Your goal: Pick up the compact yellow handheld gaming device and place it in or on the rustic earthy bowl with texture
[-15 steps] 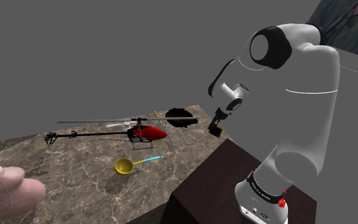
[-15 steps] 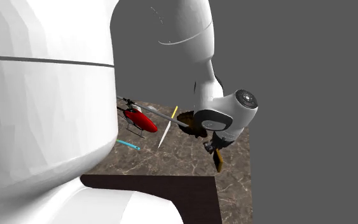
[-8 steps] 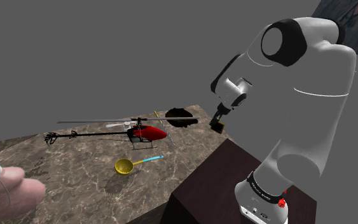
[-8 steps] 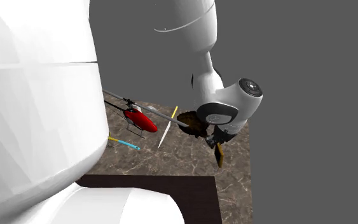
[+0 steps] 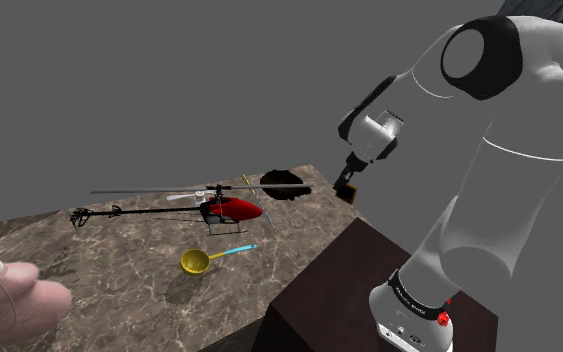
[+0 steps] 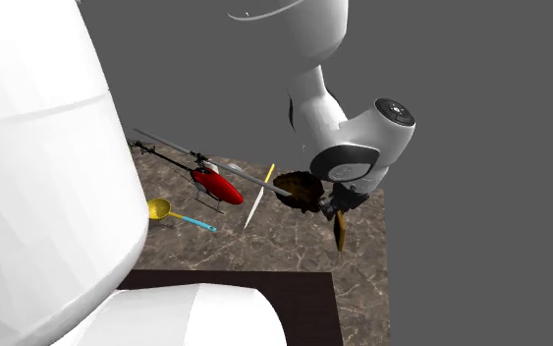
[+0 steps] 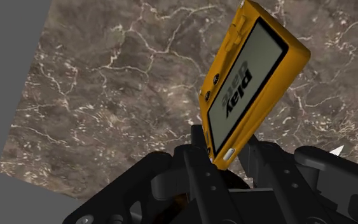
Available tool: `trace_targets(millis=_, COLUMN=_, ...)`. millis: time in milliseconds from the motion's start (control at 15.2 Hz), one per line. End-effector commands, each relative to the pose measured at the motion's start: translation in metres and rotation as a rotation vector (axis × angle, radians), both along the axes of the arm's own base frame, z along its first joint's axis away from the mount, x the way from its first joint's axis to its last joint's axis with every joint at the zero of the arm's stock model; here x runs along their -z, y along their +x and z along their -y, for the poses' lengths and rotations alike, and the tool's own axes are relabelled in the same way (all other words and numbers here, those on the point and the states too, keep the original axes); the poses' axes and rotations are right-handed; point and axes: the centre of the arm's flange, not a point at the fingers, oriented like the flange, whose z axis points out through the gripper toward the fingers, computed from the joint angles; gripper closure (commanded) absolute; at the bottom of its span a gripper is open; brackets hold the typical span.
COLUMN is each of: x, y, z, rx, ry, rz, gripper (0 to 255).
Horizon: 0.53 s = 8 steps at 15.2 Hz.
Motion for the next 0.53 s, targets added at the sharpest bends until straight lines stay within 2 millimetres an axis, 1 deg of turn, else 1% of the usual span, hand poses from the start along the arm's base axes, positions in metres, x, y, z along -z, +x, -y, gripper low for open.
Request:
trace_targets(millis=0, x=-0.01, y=0.0, z=0.0, rx=0.0, ry=0.0, rz=-0.001, gripper=255)
trace_targets(millis=462, x=-0.047, y=0.0, z=0.0, rx=0.0, ry=0.0, rz=-0.001, gripper=255)
